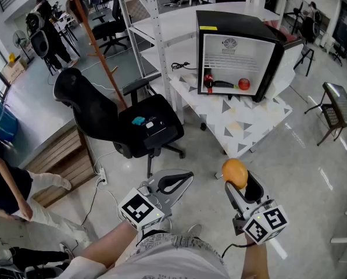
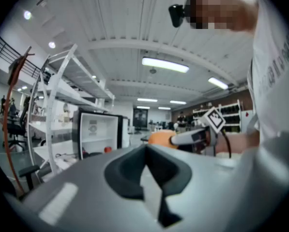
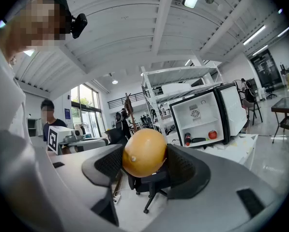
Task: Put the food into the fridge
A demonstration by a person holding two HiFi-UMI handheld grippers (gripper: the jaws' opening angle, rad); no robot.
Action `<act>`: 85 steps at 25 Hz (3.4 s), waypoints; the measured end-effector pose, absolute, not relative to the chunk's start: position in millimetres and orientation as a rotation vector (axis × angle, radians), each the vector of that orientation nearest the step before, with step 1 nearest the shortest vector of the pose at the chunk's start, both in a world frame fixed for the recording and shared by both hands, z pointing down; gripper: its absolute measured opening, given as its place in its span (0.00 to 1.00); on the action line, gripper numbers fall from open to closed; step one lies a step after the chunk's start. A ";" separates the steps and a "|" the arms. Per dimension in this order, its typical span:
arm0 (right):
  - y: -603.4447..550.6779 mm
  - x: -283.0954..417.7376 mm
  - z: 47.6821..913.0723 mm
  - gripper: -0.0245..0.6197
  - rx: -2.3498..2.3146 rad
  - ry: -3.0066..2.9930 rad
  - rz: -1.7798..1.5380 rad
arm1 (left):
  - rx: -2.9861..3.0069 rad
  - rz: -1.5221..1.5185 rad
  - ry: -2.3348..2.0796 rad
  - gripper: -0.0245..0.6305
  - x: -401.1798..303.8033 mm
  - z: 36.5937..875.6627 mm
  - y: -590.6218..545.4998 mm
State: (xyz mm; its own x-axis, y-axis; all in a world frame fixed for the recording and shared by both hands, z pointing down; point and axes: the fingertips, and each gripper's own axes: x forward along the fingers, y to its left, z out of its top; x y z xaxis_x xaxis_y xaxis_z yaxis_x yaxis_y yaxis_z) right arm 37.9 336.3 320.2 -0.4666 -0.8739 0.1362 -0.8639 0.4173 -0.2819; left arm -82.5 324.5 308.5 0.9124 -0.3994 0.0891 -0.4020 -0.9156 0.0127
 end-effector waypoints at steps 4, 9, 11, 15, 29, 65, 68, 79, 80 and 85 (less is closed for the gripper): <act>341.7 50.4 319.3 0.47 -1.592 2.617 -0.490 | 3.033 0.143 -0.654 0.05 -69.1 309.9 332.0; 343.2 68.8 320.2 0.47 -1.566 2.612 -0.486 | 3.020 0.146 -0.679 0.05 -51.1 315.9 336.7; 344.0 76.7 319.4 0.47 -1.556 2.608 -0.485 | 3.014 0.150 -0.683 0.05 -43.7 317.2 338.2; 341.5 90.5 319.4 0.47 -1.549 2.595 -0.489 | 3.014 0.157 -0.680 0.05 -31.2 319.6 335.9; 288.0 113.3 333.5 0.47 -1.541 2.611 -0.515 | 2.992 0.130 -0.714 0.05 -15.0 332.7 275.3; -55.3 80.8 352.1 0.47 -1.741 2.526 -0.623 | 2.964 0.153 -0.536 0.05 -56.4 356.4 -81.3; -75.6 78.3 350.4 0.47 -1.758 2.524 -0.612 | 2.969 0.149 -0.533 0.05 -61.1 355.2 -100.5; -134.9 80.4 351.8 0.47 -1.776 2.540 -0.563 | 2.979 0.142 -0.544 0.05 -61.6 354.7 -145.6; -140.6 81.7 352.9 0.47 -1.772 2.543 -0.555 | 2.980 0.144 -0.547 0.05 -60.2 355.8 -148.1; -170.9 93.0 356.5 0.47 -1.744 2.554 -0.523 | 2.977 0.172 -0.578 0.05 -51.8 359.8 -158.7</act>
State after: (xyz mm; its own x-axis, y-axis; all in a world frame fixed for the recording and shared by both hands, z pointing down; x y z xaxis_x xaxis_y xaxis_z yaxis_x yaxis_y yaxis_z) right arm 93.0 -170.9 356.5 -0.3816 -0.9065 0.1808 -0.9046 0.3261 -0.2744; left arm -51.8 -158.7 359.8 0.9214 -0.3660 0.1303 -0.3777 -0.9224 0.0800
